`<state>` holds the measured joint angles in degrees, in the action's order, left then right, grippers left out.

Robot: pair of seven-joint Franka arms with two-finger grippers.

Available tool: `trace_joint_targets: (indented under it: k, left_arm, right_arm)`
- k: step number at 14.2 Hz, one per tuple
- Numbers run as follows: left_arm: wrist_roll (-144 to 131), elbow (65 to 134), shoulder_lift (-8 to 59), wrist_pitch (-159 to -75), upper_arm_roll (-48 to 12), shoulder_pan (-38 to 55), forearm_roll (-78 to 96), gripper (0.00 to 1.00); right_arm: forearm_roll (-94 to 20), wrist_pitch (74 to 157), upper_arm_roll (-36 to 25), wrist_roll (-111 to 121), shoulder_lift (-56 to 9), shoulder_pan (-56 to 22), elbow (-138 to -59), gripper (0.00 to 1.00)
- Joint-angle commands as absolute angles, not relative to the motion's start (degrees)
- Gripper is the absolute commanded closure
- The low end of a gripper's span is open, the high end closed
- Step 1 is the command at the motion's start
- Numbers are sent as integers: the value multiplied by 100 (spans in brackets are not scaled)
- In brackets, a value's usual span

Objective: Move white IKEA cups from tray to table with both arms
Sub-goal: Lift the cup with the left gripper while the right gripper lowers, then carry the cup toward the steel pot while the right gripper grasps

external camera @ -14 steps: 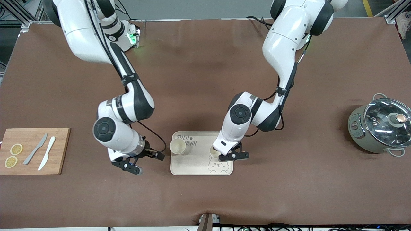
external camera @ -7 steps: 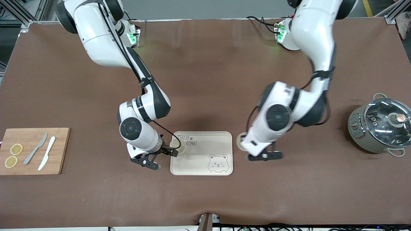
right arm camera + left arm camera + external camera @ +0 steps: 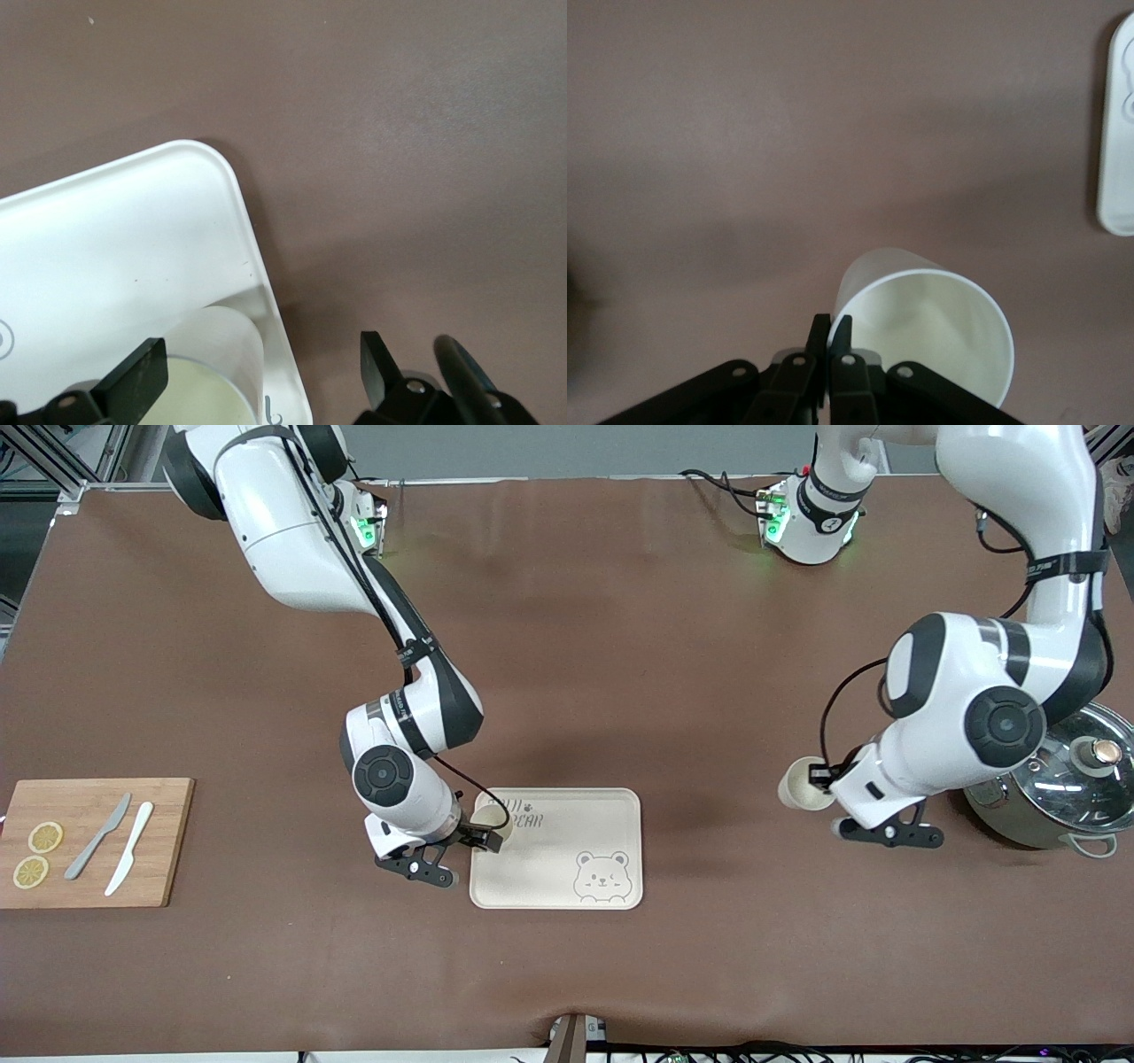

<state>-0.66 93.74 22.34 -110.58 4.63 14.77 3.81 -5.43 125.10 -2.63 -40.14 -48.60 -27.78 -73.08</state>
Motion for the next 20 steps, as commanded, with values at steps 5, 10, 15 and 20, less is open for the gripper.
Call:
trace_joint_targets:
  k: [5, 10, 15, 20]
  left_arm:
    - [1062, 11486, 1494, -12787, 404, 1073, 387, 100]
    - [1967, 12066, 1213, -13006, 378, 397, 395, 100]
    - [2470, 12717, 1309, -14140, 360, 193, 404, 100]
    - [2461, 12744, 1643, -14571, 159, 220, 448, 100]
  right_arm:
    - [-457, 12463, -308, -3982, -4817, -2787, -7374, 0]
    - [-519, 11981, -290, -3675, -4693, -2663, -7225, 0]
    - [-624, 11804, -255, -3656, -4685, -2786, -7225, 0]
    - [-650, 11874, -264, -3674, -4755, -2892, -7269, 18]
